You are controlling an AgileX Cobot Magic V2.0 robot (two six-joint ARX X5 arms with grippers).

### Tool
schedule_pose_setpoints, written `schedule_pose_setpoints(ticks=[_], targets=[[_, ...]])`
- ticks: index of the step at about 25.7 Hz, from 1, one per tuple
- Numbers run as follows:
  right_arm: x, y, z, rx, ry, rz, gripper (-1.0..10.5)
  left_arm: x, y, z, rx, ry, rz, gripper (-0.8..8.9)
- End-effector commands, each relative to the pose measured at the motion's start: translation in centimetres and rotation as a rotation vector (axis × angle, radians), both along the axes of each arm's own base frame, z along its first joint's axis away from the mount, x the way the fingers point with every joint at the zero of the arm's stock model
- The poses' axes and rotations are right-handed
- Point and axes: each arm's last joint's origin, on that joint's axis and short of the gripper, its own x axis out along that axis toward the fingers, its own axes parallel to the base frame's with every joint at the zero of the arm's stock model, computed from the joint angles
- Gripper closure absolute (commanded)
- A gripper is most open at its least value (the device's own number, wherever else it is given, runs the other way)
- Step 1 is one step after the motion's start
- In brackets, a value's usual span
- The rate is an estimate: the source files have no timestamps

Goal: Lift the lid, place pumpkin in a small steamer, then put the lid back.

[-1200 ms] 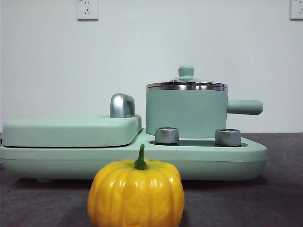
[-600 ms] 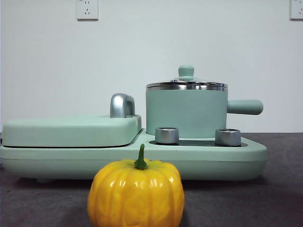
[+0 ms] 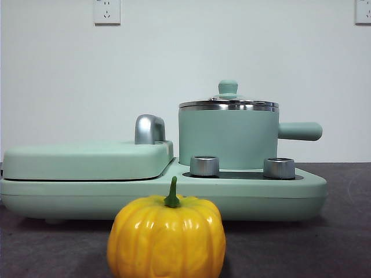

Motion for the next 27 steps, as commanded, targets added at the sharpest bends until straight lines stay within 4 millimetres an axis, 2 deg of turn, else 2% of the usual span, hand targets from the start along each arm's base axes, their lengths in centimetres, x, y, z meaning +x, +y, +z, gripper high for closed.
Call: schedule_pose_setpoints(ticks=[1,8,12,16,22,27], targets=[[-0.4,0.0,1.2,-0.265,-0.046,-0.039,9.3,-0.1,-0.1,1.9,0.19,-0.045,-0.02,8.04],[-0.2,0.0,4.2,-0.506,-0.095,-0.07,9.3,1.0,-0.3,4.5,0.35,-0.059,-0.039,8.05],[0.7,0.1,5.4,-0.568,-0.085,-0.062,9.3,1.9,-0.6,5.2,0.429,-0.064,-0.093,8.05],[2.2,0.4,6.4,-0.6,-0.068,0.024,9.3,2.9,-0.8,5.5,0.464,-0.055,-0.162,8.06],[4.6,0.8,6.9,-0.602,-0.022,0.171,9.3,4.6,-1.2,5.2,0.479,-0.007,-0.241,8.06],[6.5,1.1,6.5,-0.6,0.033,0.243,9.3,6.4,-1.6,4.8,0.476,0.058,-0.3,8.06]])
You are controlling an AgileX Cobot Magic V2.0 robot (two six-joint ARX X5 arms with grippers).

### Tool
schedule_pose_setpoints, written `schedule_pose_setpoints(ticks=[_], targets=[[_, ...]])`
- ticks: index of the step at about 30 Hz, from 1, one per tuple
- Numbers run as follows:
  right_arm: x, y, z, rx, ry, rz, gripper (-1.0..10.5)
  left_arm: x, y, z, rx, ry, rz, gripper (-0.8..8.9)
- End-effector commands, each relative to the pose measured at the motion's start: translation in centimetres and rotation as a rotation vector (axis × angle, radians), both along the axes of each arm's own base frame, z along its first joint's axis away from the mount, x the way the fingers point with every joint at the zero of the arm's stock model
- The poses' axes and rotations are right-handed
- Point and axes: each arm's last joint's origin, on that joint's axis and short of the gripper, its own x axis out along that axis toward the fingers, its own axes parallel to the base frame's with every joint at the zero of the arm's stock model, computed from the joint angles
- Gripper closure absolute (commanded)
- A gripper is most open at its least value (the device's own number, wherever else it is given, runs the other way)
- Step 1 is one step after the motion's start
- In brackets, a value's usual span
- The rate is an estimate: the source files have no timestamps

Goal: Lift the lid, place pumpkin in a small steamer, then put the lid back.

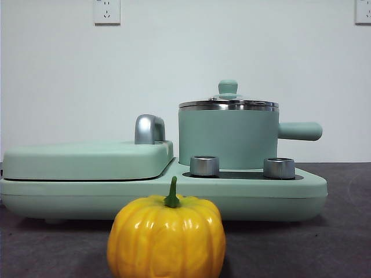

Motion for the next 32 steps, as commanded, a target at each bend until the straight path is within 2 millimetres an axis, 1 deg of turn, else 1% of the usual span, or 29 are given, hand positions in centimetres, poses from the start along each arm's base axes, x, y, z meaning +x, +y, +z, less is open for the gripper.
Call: schedule_pose_setpoints(ticks=[1,7,11,17,21,22,23,24,25,27,28,29,32], targets=[[0.6,0.1,0.4,-0.017,-0.008,0.023,9.3,0.8,-0.3,0.7,0.013,0.002,-0.023,8.06],[1.7,0.6,-0.3,-0.063,0.023,0.06,9.3,3.5,-1.4,0.3,0.025,0.093,-0.073,8.07],[2.2,1.0,-0.6,-0.077,0.045,0.086,9.3,5.2,-2.6,0.1,0.048,0.14,-0.121,8.06],[3.0,1.6,-1.1,-0.103,0.07,0.125,9.3,7.2,-4.8,0.3,0.124,0.149,-0.221,8.06],[3.3,1.9,-1.4,-0.106,0.09,0.142,9.3,8.0,-6.3,0.4,0.199,0.124,-0.29,8.05],[3.4,1.9,-1.5,-0.106,0.092,0.144,9.3,8.2,-6.6,0.4,0.219,0.116,-0.305,7.92],[3.4,1.9,-1.5,-0.106,0.093,0.144,9.3,8.3,-6.9,0.4,0.235,0.107,-0.32,7.55],[3.4,1.9,-1.5,-0.106,0.093,0.144,9.2,8.4,-7.2,0.4,0.242,0.106,-0.331,6.97],[3.4,1.9,-1.5,-0.106,0.091,0.144,8.9,8.5,-7.4,0.4,0.243,0.107,-0.337,6.39],[3.4,1.9,-1.4,-0.106,0.09,0.144,7.7,8.5,-7.6,0.3,0.243,0.105,-0.347,5.24],[3.4,1.9,-1.4,-0.106,0.091,0.143,7.3,8.5,-7.7,0.3,0.244,0.106,-0.35,4.99],[3.4,1.9,-1.4,-0.106,0.091,0.143,7.0,8.5,-7.8,0.3,0.244,0.106,-0.352,4.97],[3.4,1.9,-1.4,-0.106,0.091,0.143,6.9,8.4,-7.9,0.3,0.244,0.104,-0.359,4.99]])
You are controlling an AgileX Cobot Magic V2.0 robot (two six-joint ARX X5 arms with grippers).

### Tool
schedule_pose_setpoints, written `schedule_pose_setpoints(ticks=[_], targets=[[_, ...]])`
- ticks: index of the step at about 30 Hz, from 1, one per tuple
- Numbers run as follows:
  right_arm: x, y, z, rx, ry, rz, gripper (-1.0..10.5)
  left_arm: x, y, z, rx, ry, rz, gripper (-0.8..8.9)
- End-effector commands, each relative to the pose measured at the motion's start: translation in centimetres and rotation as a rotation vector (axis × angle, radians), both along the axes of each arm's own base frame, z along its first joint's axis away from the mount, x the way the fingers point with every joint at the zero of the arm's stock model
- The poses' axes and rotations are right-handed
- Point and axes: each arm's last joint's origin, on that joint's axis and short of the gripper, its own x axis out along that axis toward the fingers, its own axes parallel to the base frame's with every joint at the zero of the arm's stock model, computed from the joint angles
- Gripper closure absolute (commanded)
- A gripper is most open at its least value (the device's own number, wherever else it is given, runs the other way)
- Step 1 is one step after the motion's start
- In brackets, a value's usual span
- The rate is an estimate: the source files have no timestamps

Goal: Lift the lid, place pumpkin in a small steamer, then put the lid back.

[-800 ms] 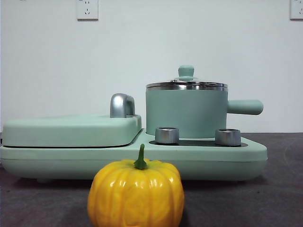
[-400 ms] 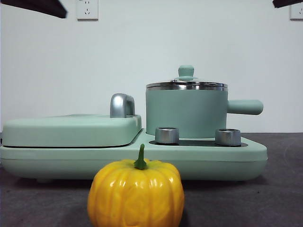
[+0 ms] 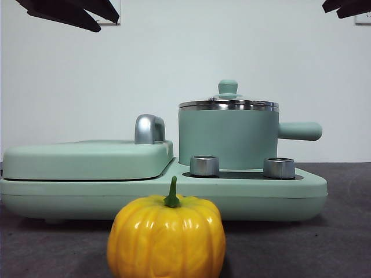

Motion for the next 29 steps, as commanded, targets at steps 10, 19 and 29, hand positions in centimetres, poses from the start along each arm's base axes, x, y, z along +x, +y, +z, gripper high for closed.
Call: schedule_pose_setpoints(ticks=[10,19,29], targets=[[0.0,0.0,0.6,0.034,-0.001,-0.006,6.9,0.7,-2.2,1.3,-0.053,-0.14,-0.08,5.01],[0.0,0.1,0.7,0.049,0.001,-0.01,6.9,2.9,-6.2,-0.7,-0.094,-0.153,-0.161,5.03],[0.0,0.0,0.7,0.049,0.0,-0.01,6.9,6.0,-10.6,-3.3,-0.158,-0.096,-0.198,5.02]])
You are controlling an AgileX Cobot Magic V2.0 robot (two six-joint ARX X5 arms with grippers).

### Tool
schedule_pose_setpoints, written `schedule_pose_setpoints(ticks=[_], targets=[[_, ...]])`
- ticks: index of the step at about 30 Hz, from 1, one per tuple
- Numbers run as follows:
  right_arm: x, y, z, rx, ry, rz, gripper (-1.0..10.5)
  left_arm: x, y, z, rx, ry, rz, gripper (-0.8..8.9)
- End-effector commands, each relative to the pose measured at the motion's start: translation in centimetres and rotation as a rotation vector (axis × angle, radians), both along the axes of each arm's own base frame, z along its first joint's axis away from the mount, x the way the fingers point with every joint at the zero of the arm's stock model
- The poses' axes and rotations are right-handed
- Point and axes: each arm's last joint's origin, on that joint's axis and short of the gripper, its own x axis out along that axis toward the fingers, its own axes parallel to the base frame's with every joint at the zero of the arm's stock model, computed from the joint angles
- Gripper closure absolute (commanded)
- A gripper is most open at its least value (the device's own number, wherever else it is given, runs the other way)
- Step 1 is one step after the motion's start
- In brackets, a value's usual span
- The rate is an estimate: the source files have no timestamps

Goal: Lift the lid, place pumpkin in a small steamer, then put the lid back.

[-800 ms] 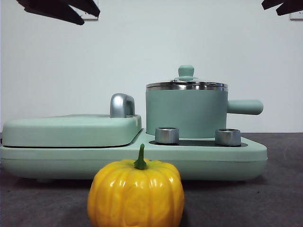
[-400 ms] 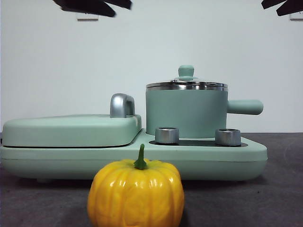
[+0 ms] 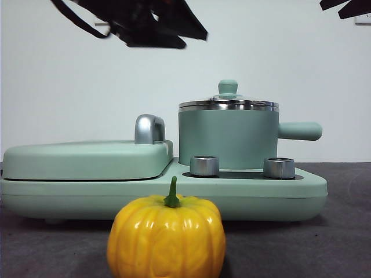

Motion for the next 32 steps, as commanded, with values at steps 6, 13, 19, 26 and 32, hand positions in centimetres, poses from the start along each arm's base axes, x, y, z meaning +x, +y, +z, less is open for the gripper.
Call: schedule_pose_setpoints(ticks=[6,13,19,26,32], targets=[[0.0,0.0,0.7,0.011,-0.022,0.001,6.9,2.4,-3.4,-0.9,-0.003,0.042,-0.034,5.02],[0.0,0.1,0.7,0.011,-0.022,0.002,6.9,3.7,-5.2,-2.1,0.011,0.061,-0.05,5.02],[0.0,0.1,0.7,0.012,-0.022,0.005,6.9,4.7,-5.9,-3.3,0.026,0.079,-0.043,5.03],[0.0,0.1,0.7,0.012,-0.02,0.005,6.9,5.4,-6.5,-4.3,0.001,0.047,-0.042,5.03],[0.0,0.1,0.6,0.01,-0.01,0.005,6.9,5.6,-6.6,-4.8,-0.009,0.073,-0.036,5.04]])
